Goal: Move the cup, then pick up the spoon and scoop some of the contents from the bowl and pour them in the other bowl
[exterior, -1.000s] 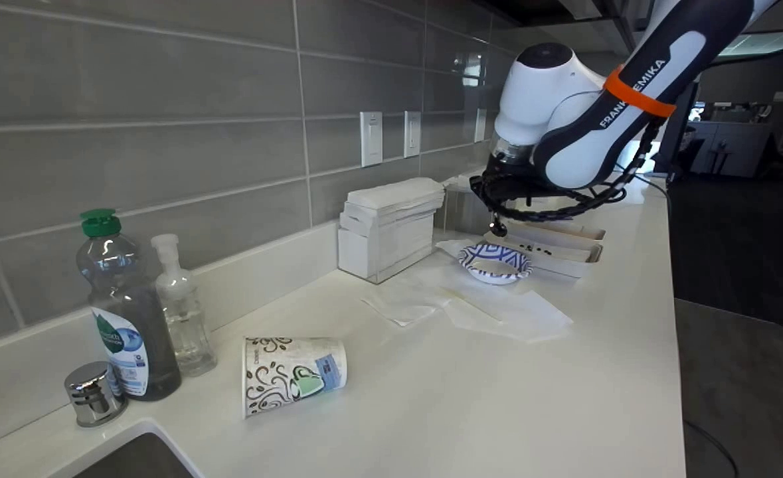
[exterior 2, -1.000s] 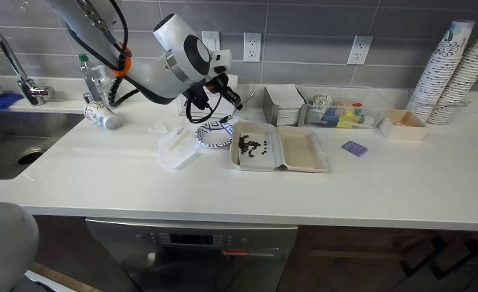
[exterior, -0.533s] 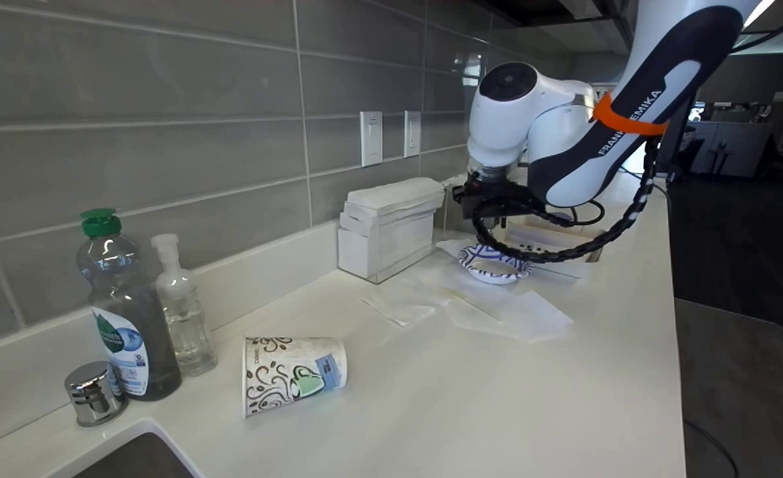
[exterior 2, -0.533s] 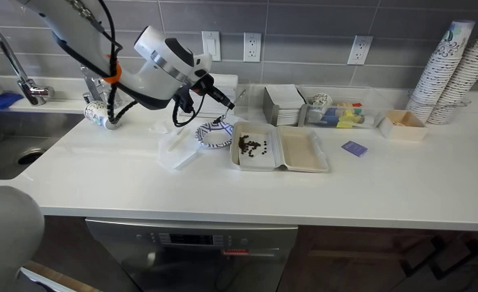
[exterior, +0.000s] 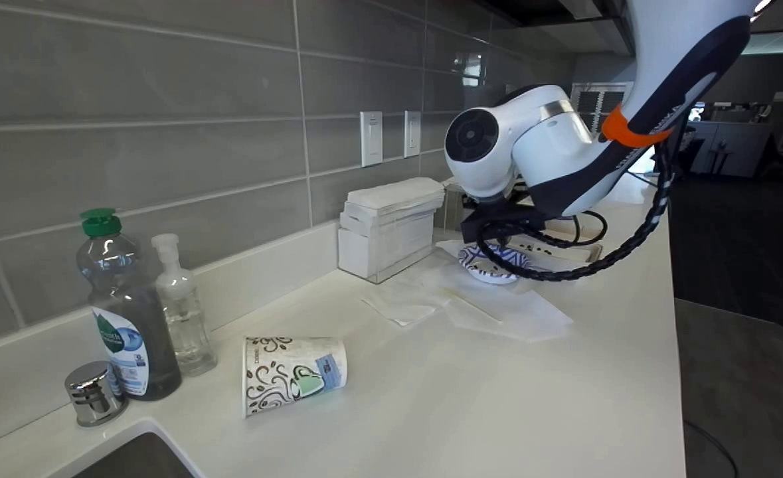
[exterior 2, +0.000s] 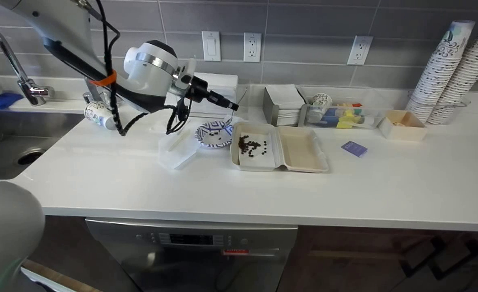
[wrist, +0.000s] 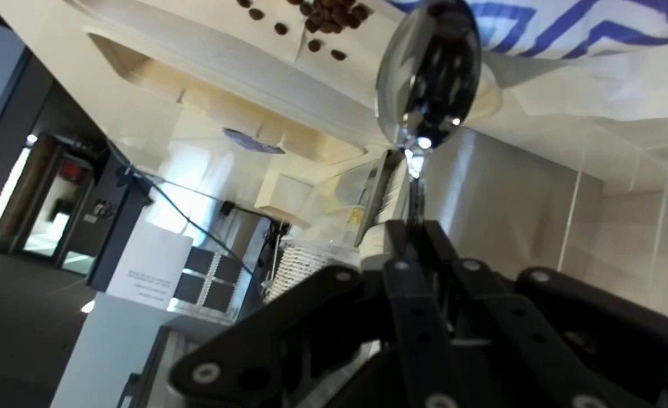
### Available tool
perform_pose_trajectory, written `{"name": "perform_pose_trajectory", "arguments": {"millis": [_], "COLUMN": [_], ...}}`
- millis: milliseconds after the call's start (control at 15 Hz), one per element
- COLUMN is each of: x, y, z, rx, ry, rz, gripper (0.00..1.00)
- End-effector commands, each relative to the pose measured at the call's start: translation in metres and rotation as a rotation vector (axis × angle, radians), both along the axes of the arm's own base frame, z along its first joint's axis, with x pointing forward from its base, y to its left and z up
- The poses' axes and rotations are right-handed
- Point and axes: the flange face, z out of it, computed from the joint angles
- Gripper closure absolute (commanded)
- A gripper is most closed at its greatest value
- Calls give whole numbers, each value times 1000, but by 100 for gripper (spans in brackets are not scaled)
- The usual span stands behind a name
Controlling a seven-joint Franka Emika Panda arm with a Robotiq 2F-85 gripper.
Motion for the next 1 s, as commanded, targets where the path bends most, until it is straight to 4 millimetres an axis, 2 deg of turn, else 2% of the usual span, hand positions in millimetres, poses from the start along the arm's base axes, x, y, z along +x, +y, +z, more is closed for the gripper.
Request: {"name": "perform_pose_trajectory", "arguments": {"millis": [0,267,400,733,933], "x": [-6,-10,-12,-25,-39], "y": [9,20,20,-6,-22], "z": [-1,-3,11,57,71], "rx": [-93,-132,-41,200,317], "ry": [-54,-56,-35,-22,1], "rz": [-44,-76,-29,73,188], "gripper": [98,98,98,98,98]}}
